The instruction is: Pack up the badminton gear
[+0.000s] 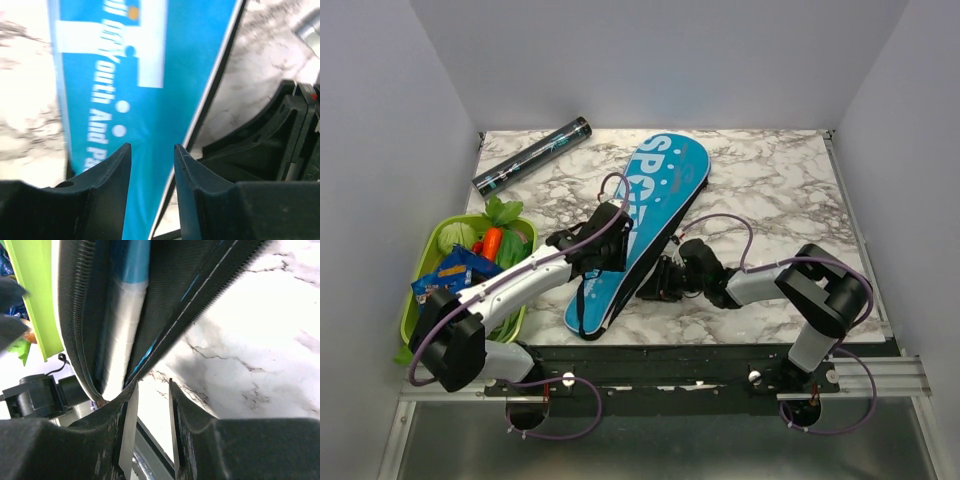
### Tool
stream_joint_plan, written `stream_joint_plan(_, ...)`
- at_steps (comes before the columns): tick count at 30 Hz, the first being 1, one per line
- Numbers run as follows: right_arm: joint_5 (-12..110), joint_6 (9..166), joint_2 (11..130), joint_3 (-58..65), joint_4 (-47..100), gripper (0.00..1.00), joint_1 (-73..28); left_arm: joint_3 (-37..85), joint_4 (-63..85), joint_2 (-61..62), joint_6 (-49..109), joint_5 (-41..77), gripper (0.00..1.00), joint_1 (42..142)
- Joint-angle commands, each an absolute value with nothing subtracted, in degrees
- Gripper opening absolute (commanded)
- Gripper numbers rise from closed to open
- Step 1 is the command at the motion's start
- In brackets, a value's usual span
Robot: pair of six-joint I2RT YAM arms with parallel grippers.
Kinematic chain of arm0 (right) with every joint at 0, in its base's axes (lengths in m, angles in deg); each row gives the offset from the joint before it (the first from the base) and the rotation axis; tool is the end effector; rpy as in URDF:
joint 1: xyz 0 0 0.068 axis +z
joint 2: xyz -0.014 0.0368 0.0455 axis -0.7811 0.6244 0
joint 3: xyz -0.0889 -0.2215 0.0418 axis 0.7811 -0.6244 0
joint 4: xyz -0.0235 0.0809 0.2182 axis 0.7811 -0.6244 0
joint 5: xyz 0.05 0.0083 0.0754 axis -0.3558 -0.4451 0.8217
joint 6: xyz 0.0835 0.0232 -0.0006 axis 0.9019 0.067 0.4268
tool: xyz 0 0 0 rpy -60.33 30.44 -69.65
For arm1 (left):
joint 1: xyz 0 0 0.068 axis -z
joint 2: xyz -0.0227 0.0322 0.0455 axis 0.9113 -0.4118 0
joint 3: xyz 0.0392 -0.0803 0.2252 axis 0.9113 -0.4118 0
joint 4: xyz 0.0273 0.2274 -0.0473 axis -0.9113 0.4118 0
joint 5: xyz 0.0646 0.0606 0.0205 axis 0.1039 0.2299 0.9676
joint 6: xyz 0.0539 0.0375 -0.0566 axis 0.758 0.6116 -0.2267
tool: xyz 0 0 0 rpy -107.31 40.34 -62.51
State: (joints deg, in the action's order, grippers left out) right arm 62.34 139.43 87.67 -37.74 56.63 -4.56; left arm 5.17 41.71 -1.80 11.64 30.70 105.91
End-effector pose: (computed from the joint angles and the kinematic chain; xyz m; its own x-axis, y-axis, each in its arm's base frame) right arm 0.2010 0.2540 0.0961 -0.9539 0.1522 -0.2586 -0.1293 0.5690 0.8121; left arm 0.2189 -0.1771 0.1859 -0.8316 0.0472 -0.5534 0.2178 0.9443 -0.2467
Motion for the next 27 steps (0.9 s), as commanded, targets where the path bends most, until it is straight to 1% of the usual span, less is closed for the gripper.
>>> stream_joint_plan(1,60.14,138.17,89.3,-37.37,56.95,0.38,-4.52,9.04,49.9,2.39,12.02,46.84,0.48,105.76)
stream_joint_plan(4,60.4,138.61,89.48,-37.63,58.62,0.39,-4.52,11.06,53.16,1.96,10.53,53.26,0.5,105.49)
stream_joint_plan(7,60.84,138.96,89.13,-37.98,60.46,0.39,-4.43,12.3,54.57,0.2,10.0,56.86,0.5,103.31)
stream_joint_plan(8,60.84,138.96,88.95,-37.9,60.73,0.39,-4.43,12.56,55.01,-1.63,9.91,56.71,0.49,102.17)
stream_joint_plan(10,60.66,138.53,88.34,-37.11,60.21,0.39,-4.26,12.74,54.75,-3.92,10.35,54.17,0.48,97.95)
stream_joint_plan(12,59.96,138.44,88.25,-36.32,59.06,0.39,-3.99,12.74,55.01,-7.7,10.53,52.4,0.41,94.53)
stream_joint_plan(14,59.52,138.44,88.25,-35.97,58.89,0.39,-3.82,12.39,54.57,-10.51,10.44,51.78,0.39,93.28)
stream_joint_plan(20,56.45,140.02,89.56,-34.74,60.73,0.39,-1.89,11.69,53.35,-16.75,10.53,48.54,0.35,92.13)
stream_joint_plan(27,55.21,141.16,94.3,-32.27,63.01,0.39,-0.39,8.62,51.41,-18.52,10.53,42.03,0.33,92.13)
